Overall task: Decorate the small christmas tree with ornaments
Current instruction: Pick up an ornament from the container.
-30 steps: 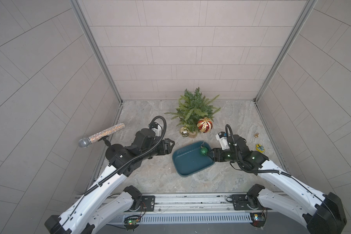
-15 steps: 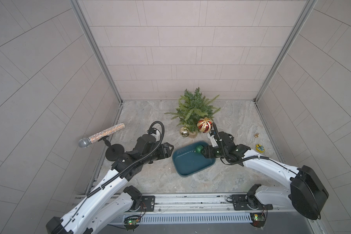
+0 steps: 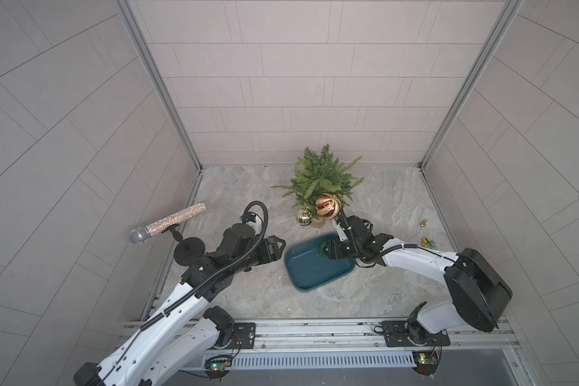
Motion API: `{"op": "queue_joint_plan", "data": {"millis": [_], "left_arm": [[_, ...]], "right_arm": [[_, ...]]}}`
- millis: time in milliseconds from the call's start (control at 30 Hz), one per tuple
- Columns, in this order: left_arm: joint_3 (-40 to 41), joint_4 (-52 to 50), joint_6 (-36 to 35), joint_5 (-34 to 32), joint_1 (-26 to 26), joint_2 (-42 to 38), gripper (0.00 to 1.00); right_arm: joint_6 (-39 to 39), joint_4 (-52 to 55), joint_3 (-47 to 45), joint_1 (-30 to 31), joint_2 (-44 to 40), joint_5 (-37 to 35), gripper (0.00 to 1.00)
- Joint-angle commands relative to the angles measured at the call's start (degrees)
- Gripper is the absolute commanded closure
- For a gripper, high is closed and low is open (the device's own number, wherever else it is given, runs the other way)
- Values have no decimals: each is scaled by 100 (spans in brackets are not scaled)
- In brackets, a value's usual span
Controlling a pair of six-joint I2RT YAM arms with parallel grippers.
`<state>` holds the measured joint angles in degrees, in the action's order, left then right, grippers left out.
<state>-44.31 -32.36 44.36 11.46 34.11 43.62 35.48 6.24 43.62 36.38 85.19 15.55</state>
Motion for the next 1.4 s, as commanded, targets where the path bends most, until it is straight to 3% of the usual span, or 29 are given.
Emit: {"op": "queue_joint_plan", "data": {"millis": [0,233,600,900,1133,1367], "left_arm": [[49,37,55,-41,-43,2,26],[71,63,82,-54,-43,42,26],[98,133,126,-65,-44,40,26],[25,317,161,40,-45,51,26],[-34,601,204,167,-44,216,26],[-101,959,257,375,-45,328,26]], "right_arm": [[50,-314,89,36,182,81,32],[156,-536,161,36,561,111,33],[222,-616,86,36,545,155,48],[182,52,-293,-112,-1367,-45,48],[112,992,-445,-749,-3217,-87,48],[-147,1747,206,-1330,-3862,156,48]]}}
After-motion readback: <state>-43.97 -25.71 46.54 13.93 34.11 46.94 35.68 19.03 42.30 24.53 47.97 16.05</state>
